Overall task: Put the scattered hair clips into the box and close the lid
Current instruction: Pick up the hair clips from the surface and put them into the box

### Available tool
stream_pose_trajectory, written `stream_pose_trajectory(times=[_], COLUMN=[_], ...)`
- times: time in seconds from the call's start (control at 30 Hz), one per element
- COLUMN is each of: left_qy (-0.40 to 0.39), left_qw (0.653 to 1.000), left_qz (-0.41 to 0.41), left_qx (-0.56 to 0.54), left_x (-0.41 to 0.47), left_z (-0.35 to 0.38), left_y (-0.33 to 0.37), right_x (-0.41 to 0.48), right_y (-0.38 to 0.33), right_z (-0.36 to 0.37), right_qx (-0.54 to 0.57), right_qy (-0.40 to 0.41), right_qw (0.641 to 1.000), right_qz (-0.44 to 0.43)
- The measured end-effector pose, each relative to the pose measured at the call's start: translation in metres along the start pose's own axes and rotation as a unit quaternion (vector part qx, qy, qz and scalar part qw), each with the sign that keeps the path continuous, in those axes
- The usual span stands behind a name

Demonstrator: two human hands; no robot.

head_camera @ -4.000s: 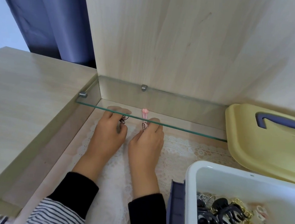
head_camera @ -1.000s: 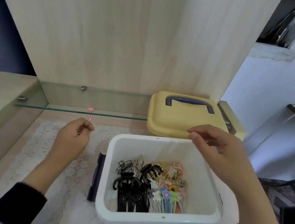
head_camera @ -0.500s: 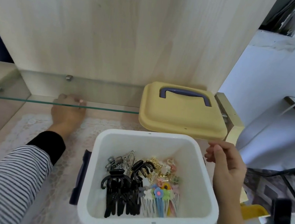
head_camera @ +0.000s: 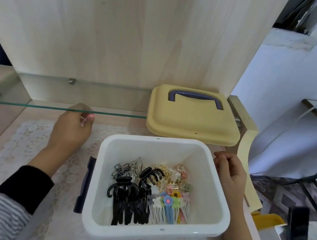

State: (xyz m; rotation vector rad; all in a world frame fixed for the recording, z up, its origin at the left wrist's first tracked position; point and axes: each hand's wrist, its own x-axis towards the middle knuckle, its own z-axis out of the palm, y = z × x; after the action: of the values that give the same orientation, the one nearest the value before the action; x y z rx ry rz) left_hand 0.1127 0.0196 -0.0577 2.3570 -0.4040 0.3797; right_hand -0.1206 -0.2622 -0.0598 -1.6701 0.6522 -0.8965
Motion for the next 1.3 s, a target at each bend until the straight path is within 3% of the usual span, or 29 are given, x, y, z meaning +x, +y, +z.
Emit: stream_pose_trajectory(times=[0.23,0.43,0.5,0.6,0.73,0.97,1.3], left_qy=[-0.07,-0.009,-0.051,-0.206,-0.363,-0.507,-0.513], left_qw=[0.996,0.991,0.976,0.93,0.9,0.85,0.854], left_qz=[-0.046,0.018,0.029,0.016,0.033,0.027,0.087], left_qx=[-0.016,-0.129,-0.212,-0.305,-0.241,-0.142,-0.025], left_x=[-0.048,-0.071,-0.08,-0.09,-0.094,-0.092,-0.096], left_z=[-0.056,-0.109,-0.116,-0.111,-0.077,-0.02,-0.002], left_y=[0.028,0.093,0.122,0.158,0.176,0.177,0.17], right_x=[-0.003,0.007,0.015,0.023,0.03,0.028,0.031], right_y=[-0.006,-0.024,-0.037,-0.06,-0.075,-0.074,-0.08], right_z=[-0.001,-0.011,-0.018,-0.027,-0.034,-0.036,-0.032], right_qx=[-0.018,-0.005,-0.005,-0.042,-0.091,-0.124,-0.147], right_qy=[-0.012,-0.025,-0.026,-0.034,-0.069,-0.098,-0.111], right_qw=[1.0,1.0,1.0,0.998,0.993,0.987,0.983], right_qz=[0.011,0.012,0.001,-0.023,0.008,0.033,0.02])
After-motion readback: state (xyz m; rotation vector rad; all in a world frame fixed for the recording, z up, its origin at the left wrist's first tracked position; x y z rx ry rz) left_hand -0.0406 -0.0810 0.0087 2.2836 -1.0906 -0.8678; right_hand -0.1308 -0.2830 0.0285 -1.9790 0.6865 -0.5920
